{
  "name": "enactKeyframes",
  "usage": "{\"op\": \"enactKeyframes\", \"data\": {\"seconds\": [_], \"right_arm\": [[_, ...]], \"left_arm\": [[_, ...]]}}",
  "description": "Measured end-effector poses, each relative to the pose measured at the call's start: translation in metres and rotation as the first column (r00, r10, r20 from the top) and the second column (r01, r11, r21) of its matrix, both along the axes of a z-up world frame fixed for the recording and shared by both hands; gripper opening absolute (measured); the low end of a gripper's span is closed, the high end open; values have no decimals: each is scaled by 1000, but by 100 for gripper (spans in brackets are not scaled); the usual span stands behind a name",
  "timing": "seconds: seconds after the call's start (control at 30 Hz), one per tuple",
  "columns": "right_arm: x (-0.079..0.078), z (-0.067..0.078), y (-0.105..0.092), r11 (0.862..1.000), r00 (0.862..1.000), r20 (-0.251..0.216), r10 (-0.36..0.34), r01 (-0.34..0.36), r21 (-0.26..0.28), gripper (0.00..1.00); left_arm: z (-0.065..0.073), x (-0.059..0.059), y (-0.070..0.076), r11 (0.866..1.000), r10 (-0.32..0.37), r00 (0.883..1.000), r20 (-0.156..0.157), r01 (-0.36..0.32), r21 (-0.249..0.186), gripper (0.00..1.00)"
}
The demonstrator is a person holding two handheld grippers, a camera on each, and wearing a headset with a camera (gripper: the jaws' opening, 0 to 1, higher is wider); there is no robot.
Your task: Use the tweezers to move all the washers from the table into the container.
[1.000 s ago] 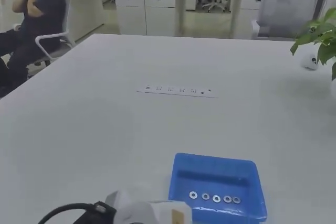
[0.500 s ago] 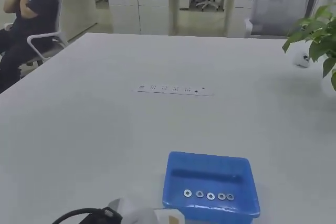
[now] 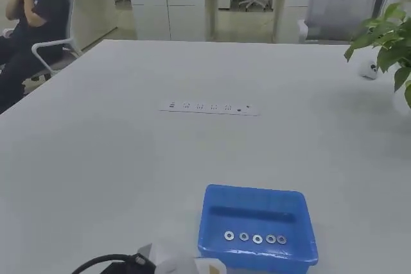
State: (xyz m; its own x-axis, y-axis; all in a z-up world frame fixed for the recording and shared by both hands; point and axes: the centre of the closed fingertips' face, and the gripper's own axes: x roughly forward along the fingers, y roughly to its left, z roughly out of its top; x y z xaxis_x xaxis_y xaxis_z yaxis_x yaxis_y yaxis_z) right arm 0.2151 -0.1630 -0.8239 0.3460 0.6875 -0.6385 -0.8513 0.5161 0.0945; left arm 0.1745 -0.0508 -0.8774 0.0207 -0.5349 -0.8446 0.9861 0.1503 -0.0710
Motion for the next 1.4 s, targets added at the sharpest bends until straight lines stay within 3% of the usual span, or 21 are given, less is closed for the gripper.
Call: {"op": "enactKeyframes", "data": {"seconds": [0.07,0.33,0.4,0.43,0.5,0.57,0.63,0.77,0.83,0.93,1.0,1.07,1.1,1.17,1.2,1.3,1.4], "right_arm": [[2,2,-2,999,1000,-12,-24,24,21,34],[3,1,-2,999,1000,-8,-29,29,13,34],[2,1,-2,1000,1000,-8,-25,25,10,33],[2,0,-3,1000,1000,-7,-24,24,9,33],[3,1,-3,1000,1000,-2,-26,26,11,33],[3,2,-3,1000,1000,-2,-27,27,15,33],[3,2,-3,999,1000,-5,-28,28,16,33],[0,-1,-1,1000,1000,-27,-16,16,22,34],[-3,-2,2,1000,999,-45,-2,3,31,35],[-8,-4,6,999,998,-59,18,-16,35,37],[-8,-6,7,999,998,-63,19,-18,27,40],[-7,-7,6,1000,998,-58,14,-13,24,45],[-5,-7,5,1000,999,-54,3,-2,25,48],[-1,-5,4,999,999,-43,-15,17,31,53],[2,-3,3,999,999,-35,-27,28,37,55],[15,11,2,991,996,14,-90,88,98,63],[23,23,0,981,990,53,-134,125,148,72]], "left_arm": [[0,-1,-1,1000,12,1000,-22,-12,-15,0],[1,1,0,1000,16,999,-32,-16,-15,0],[1,0,0,999,47,996,-72,-48,-19,0],[3,-1,-1,998,58,994,-95,-61,-33,5],[5,0,-2,995,80,991,-103,-85,-46,21],[4,3,1,995,94,993,-78,-97,-39,29],[4,2,4,993,111,991,-75,-114,-38,33],[8,3,11,980,183,979,-87,-188,-57,37],[10,3,18,964,252,961,-111,-259,-59,36],[11,7,30,944,320,942,-101,-326,-55,41],[15,12,37,919,382,921,-74,-387,-73,45],[23,16,42,881,453,888,-76,-459,-115,53],[28,21,46,849,503,861,-74,-508,-144,57],[37,26,49,806,555,828,-79,-559,-197,66],[44,29,52,766,597,798,-85,-599,-235,69],[64,38,57,690,658,749,-78,-642,-334,79],[79,46,67,648,705,709,-17,-654,-391,82]]}}
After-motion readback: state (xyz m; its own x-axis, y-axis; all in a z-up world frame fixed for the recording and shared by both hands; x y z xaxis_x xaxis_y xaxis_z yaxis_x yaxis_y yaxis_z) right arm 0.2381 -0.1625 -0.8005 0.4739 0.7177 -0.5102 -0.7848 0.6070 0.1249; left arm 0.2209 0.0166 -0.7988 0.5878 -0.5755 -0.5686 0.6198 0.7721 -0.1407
